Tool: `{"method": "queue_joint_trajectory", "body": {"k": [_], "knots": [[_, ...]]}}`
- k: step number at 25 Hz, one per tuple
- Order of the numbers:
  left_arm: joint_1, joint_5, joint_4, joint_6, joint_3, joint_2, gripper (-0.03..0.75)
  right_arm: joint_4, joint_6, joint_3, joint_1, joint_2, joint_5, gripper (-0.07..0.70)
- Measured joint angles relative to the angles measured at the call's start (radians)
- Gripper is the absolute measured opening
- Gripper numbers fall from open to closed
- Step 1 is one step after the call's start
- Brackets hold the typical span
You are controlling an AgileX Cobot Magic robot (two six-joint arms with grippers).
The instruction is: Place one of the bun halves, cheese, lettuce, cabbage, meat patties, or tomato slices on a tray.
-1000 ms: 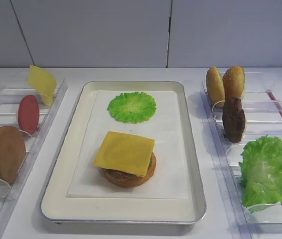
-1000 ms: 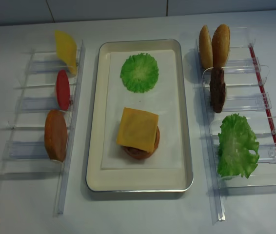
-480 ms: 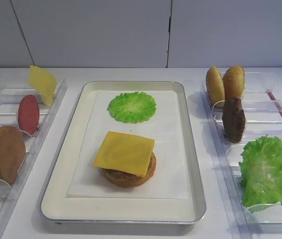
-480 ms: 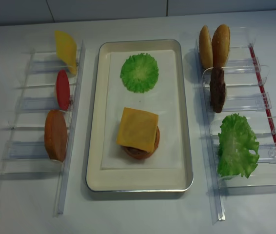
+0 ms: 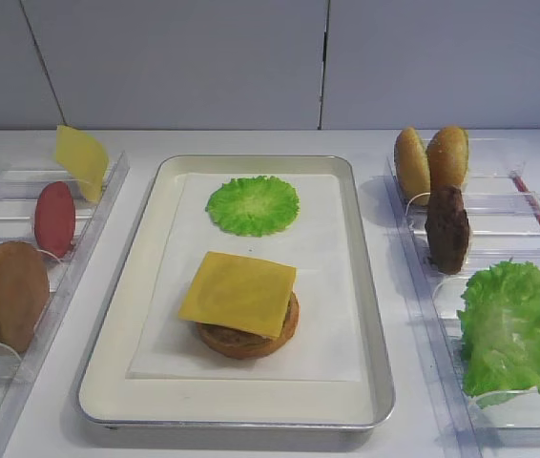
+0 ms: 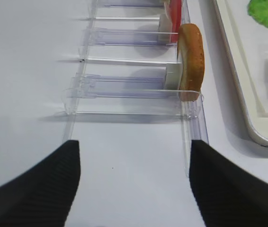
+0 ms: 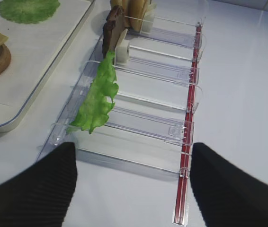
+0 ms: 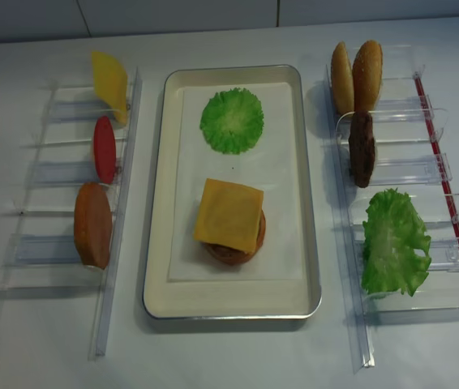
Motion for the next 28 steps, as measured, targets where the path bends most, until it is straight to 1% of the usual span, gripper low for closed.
{"method": "queue_joint_trajectory", "body": {"k": [28], "knots": [[0.000,0.000,0.000,0.000,0.000,0.000,0.473,0.000,0.002,0.000,0.000,0.000,0.000,0.515]]}}
